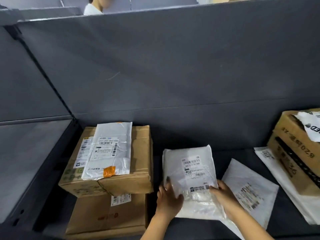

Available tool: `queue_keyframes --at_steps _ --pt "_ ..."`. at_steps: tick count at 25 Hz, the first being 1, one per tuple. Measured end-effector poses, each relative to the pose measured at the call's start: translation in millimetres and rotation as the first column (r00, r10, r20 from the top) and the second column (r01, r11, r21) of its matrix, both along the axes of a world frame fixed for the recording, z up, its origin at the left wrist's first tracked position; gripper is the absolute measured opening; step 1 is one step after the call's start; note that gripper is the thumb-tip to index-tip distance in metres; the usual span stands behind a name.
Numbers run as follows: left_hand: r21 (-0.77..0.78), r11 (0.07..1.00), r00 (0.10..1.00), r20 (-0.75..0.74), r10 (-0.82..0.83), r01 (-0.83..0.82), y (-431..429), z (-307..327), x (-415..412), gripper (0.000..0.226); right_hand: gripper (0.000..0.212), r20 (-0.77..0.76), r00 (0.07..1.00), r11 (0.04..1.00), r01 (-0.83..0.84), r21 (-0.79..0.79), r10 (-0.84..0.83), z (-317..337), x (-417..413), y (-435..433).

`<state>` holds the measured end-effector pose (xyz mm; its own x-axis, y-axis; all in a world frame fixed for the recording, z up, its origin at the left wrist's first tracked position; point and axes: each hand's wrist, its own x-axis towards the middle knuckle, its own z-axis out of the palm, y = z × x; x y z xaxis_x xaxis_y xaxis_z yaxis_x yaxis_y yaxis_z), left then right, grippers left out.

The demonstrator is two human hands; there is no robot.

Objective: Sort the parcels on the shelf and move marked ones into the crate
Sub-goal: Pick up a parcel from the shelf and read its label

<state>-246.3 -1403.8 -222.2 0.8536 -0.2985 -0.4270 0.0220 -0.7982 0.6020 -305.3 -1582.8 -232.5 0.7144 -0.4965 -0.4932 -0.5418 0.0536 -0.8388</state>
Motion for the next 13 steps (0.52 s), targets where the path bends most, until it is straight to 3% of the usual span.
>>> queue_keyframes --at_steps 3,4,5,8,9,11,13 --pt "0.155 0.985 0.996 0.007 -0.084 0.082 6.0 -19.7 -14.7 0.085 0.028 -0.039 0.999 0.998 0.039 0.049 -0.037 -18.5 11.4 15.7" --pt "0.184 0.980 0.991 0.093 -0.096 0.077 6.6 -28.6 -20.1 0.090 0.024 -0.050 0.998 0.998 0.033 0.053 -0.030 -21.4 15.6 20.9" --pt "0.246 0.965 0.964 0.220 -0.149 0.093 8.6 -35.6 -22.0 0.098 0.022 -0.057 0.998 0.998 0.017 0.053 -0.014 -25.8 21.0 24.0" --pt "0.336 0.926 0.933 0.245 -0.263 0.172 7.2 -72.4 -20.9 0.128 0.026 -0.090 0.995 0.997 -0.040 0.059 0.045 -37.6 37.8 35.0" --pt "0.294 0.937 0.928 0.259 -0.268 0.189 8.6 -81.3 -21.5 0.118 0.032 -0.111 0.991 0.997 -0.064 0.054 0.069 -39.0 43.4 38.6" --pt "0.237 0.935 0.918 0.235 -0.320 0.266 16.8 -76.7 -21.2 0.072 0.048 -0.153 0.978 0.989 -0.147 -0.006 0.145 -36.7 52.9 44.4" --pt "0.223 0.953 0.924 0.279 -0.262 0.203 19.6 -83.7 -14.0 0.037 0.065 -0.183 0.954 0.947 -0.268 -0.177 0.236 -36.0 57.8 44.9"
